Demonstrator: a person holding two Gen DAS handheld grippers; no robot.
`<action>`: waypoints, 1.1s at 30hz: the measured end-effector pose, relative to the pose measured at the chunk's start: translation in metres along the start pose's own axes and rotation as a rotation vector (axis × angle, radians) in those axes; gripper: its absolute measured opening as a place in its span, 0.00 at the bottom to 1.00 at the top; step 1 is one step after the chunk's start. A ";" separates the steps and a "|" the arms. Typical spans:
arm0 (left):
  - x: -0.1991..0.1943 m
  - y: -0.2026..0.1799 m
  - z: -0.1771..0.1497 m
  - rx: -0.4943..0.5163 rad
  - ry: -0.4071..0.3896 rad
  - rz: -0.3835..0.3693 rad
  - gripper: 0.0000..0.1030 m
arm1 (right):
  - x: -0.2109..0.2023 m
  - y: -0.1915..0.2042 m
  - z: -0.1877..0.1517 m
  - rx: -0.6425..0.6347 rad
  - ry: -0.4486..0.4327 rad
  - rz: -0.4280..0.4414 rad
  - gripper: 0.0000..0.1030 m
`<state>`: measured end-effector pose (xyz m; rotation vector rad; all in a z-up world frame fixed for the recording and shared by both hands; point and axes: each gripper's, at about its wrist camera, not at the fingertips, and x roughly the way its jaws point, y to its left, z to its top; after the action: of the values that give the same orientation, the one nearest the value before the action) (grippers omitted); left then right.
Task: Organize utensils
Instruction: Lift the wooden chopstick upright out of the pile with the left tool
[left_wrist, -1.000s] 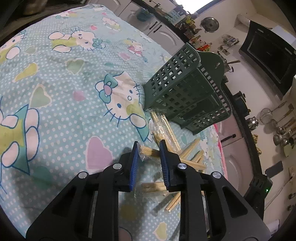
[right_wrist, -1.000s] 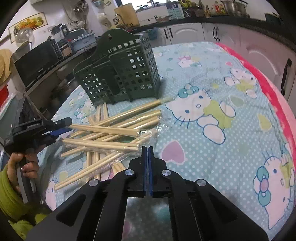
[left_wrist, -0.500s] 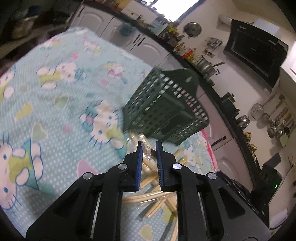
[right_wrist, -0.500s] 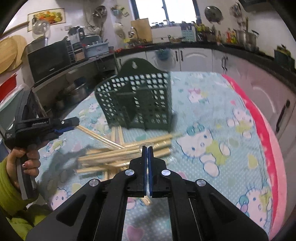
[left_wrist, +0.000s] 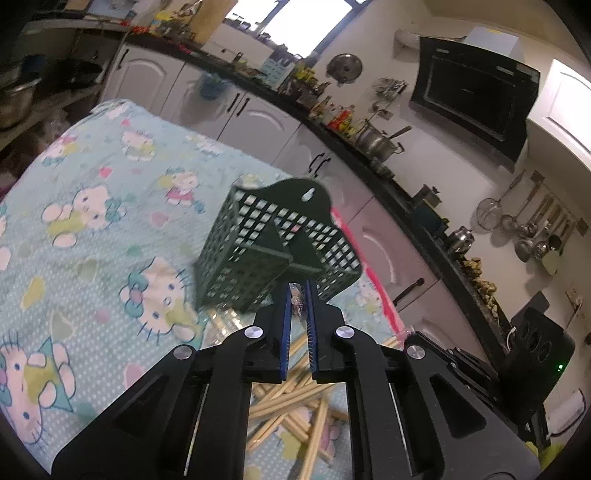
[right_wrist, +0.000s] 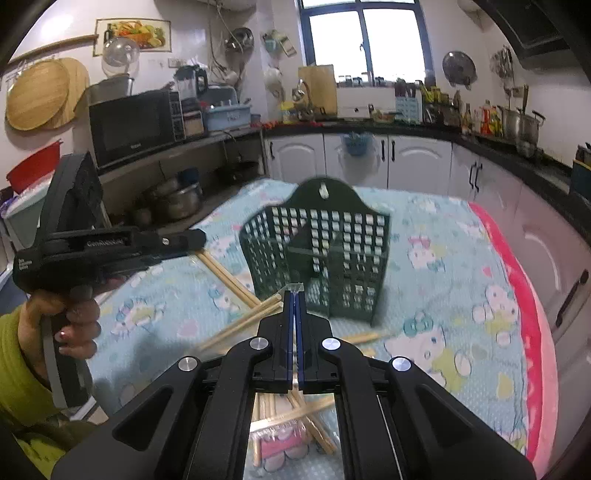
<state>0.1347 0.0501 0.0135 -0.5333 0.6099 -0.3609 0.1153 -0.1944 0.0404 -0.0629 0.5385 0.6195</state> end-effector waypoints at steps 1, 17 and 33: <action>-0.001 -0.003 0.002 0.006 -0.004 -0.006 0.03 | -0.001 0.001 0.002 -0.002 -0.007 0.003 0.01; -0.012 -0.050 0.038 0.078 -0.072 -0.106 0.02 | -0.025 0.012 0.052 -0.015 -0.142 0.034 0.01; -0.023 -0.079 0.101 0.094 -0.194 -0.124 0.02 | -0.045 -0.008 0.124 -0.024 -0.284 -0.045 0.01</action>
<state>0.1677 0.0337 0.1387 -0.5103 0.3716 -0.4473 0.1466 -0.1987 0.1685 -0.0090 0.2545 0.5788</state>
